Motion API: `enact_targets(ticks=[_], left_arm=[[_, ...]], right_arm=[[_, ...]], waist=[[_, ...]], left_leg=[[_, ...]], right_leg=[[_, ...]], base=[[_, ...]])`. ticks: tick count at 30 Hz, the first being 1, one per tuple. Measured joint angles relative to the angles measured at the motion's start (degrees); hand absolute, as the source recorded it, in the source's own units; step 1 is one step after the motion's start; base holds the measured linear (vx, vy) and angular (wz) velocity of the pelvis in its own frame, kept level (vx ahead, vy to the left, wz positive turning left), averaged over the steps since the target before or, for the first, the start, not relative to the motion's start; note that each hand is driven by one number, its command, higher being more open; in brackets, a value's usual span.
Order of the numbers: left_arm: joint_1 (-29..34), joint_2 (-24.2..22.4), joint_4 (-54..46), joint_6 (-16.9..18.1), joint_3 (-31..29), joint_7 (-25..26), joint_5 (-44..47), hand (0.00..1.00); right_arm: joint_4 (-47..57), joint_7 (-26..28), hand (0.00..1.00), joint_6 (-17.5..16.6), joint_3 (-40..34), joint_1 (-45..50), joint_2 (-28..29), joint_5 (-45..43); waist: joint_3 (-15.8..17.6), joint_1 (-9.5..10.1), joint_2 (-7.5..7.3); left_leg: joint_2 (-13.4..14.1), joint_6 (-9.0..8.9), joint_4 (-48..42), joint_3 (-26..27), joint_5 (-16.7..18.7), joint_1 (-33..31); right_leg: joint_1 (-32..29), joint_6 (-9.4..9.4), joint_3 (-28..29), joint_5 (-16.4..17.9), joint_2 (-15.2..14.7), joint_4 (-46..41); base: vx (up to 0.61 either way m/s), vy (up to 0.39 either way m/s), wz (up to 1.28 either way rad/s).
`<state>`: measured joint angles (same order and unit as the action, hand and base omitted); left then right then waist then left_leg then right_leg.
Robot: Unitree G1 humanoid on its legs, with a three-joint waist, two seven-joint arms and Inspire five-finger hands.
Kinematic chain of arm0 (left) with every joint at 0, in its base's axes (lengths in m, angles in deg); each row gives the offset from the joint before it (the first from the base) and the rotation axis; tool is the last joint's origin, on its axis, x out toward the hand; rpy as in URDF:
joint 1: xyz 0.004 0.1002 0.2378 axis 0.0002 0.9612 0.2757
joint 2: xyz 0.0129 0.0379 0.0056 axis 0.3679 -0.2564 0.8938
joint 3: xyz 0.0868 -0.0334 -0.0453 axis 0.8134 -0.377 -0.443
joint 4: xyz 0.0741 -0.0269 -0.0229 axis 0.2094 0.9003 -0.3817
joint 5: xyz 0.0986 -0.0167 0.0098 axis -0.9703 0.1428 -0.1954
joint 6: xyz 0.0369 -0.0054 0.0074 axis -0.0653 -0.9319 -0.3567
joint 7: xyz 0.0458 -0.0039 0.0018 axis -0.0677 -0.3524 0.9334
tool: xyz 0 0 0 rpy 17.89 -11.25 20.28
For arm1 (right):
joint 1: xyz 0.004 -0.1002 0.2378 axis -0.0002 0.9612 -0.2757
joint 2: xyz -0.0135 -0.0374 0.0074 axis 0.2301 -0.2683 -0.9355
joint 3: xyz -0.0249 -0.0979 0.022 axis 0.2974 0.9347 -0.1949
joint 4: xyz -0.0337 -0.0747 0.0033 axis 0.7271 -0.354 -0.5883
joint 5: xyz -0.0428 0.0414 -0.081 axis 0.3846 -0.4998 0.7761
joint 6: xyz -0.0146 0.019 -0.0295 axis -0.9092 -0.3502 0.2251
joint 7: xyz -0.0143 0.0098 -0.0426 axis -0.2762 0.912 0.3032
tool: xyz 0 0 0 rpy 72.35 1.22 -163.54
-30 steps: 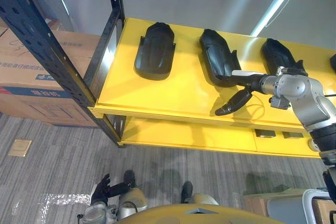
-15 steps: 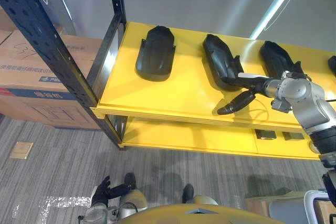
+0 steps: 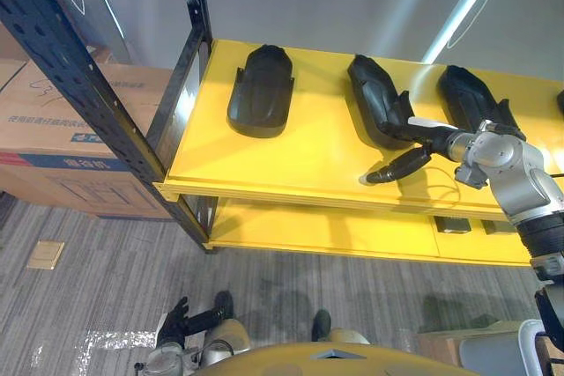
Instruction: Walk over and take three plastic housings, then place them on the shelf
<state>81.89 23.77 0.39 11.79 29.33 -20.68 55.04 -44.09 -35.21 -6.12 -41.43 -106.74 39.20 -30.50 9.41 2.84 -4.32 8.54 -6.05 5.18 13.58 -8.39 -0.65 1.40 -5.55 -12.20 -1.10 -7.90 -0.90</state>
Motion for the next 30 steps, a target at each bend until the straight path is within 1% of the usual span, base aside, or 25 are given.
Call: enact_targets(ticks=[5,9,17,23,26,29,30], left_arm=[[0.0,0.0,0.0,0.0,0.0,0.0,0.0,1.00],[0.0,0.0,0.1,0.0,0.0,0.0,-0.1,1.00],[0.0,0.0,0.2,0.1,-0.1,0.0,-0.2,1.00],[0.0,0.0,0.5,0.1,-0.2,0.0,-0.3,1.00],[0.0,0.0,0.6,0.1,-0.6,0.0,-0.3,1.00],[0.1,0.0,0.6,0.1,-0.7,0.0,-0.3,1.00],[0.2,0.1,0.6,0.0,-0.7,0.1,-0.3,1.00]], right_arm=[[-0.1,0.2,1.00,0.3,-1.0,0.0,0.4,-5.0],[0.4,0.1,1.00,0.3,-2.2,0.0,2.7,-7.0],[3.0,-0.4,1.00,0.4,-2.2,0.0,6.1,-7.6],[3.6,0.0,1.00,1.4,-2.2,0.0,6.0,-7.5],[3.7,2.0,1.00,1.3,-2.2,0.0,4.7,-7.0],[3.9,5.5,1.00,1.4,-2.1,0.0,1.2,-6.4],[3.9,6.9,1.00,1.3,-2.1,0.1,0.3,-5.6]], waist=[[0.0,-0.10,0.00],[0.0,-0.30,0.00],[0.0,-0.29,-0.01],[-0.1,-0.56,-0.17],[-0.3,-0.70,-0.43],[-0.4,-0.85,-0.67],[-0.5,-1.27,-0.80]], left_leg=[[0.0,0.00,0.0,0.0,0.0,0.0],[0.0,-0.01,0.0,0.0,0.0,0.1],[0.0,-0.03,0.0,0.0,0.0,0.1],[0.0,0.02,0.0,0.0,0.0,0.2],[0.0,0.05,0.0,0.0,0.0,0.2],[0.0,0.11,0.0,0.0,0.0,0.2],[0.0,0.18,0.0,0.0,-0.1,0.2]], right_leg=[[0.0,0.00,0.0,0.0,0.0,0.0],[0.1,-0.01,0.0,0.0,0.0,0.0],[0.2,-0.04,0.0,0.0,0.0,0.0],[0.3,-0.08,0.0,0.0,0.0,0.1],[0.3,-0.21,0.0,-0.1,0.0,0.1],[0.2,-0.21,0.0,-0.3,0.0,0.1],[0.2,-0.20,0.0,-0.3,0.0,0.1]], base=[[0.00,0.000,0.00],[0.00,0.000,0.00],[0.00,0.000,0.00],[0.00,0.000,0.00],[0.00,0.000,0.00],[0.00,0.000,0.00],[0.00,0.000,0.00]])
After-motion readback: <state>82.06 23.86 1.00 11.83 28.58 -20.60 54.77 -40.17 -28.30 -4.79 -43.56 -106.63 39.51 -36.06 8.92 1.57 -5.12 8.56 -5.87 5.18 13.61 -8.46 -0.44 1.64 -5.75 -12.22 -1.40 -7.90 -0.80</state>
